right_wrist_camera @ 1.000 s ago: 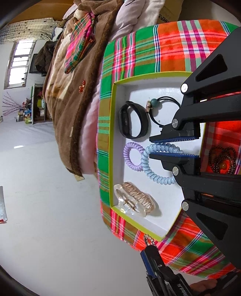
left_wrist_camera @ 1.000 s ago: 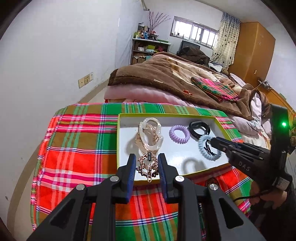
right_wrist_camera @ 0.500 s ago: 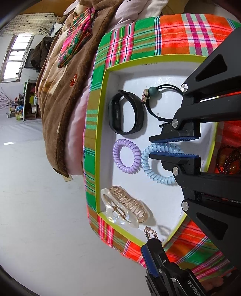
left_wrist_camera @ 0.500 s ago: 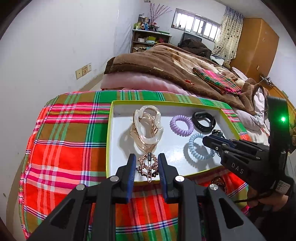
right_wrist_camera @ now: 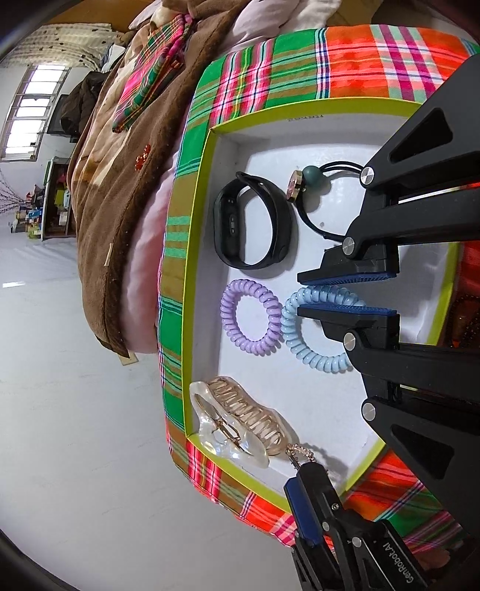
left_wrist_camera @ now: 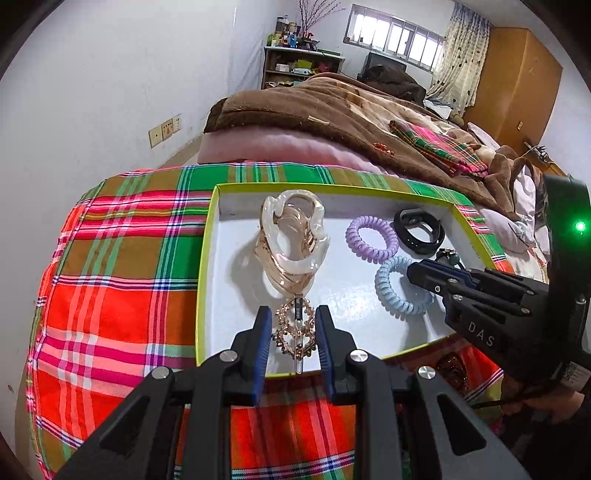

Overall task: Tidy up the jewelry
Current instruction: 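Open both grippers to release the hair tie and gold clip in the box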

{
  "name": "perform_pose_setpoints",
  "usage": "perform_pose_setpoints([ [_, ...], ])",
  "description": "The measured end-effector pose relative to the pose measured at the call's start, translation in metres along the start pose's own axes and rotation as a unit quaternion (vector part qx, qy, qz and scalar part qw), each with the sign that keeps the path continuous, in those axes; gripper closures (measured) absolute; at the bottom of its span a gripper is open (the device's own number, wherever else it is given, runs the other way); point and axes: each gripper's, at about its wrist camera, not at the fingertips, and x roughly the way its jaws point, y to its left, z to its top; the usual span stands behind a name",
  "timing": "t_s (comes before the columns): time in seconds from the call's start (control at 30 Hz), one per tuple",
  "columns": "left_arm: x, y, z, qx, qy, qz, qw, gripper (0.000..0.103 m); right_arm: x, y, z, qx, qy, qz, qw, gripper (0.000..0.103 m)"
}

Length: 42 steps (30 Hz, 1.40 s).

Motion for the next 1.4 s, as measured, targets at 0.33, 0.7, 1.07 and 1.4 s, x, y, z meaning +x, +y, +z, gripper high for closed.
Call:
perform_pose_setpoints([
  [0.33, 0.009, 0.001, 0.002, 0.002, 0.006, 0.005, 1.0000, 0.078, 0.004, 0.000, 0.004, -0.004, -0.005, -0.014, 1.000, 0.093],
  [0.7, 0.011, -0.001, 0.001, 0.001, 0.008, 0.008, 0.9999, 0.078, 0.003, 0.001, 0.002, -0.009, -0.011, -0.016, 1.000, 0.093],
  [1.07, 0.013, -0.001, 0.001, -0.001, 0.012, 0.007, 0.9999, 0.077, 0.002, 0.000, 0.001, -0.007, -0.012, -0.016, 1.000, 0.093],
  [1.4, 0.014, -0.002, 0.001, 0.000, 0.013, 0.010, 0.9999, 0.077, -0.001, -0.002, 0.001, 0.000, -0.016, -0.016, 1.000, 0.091],
])
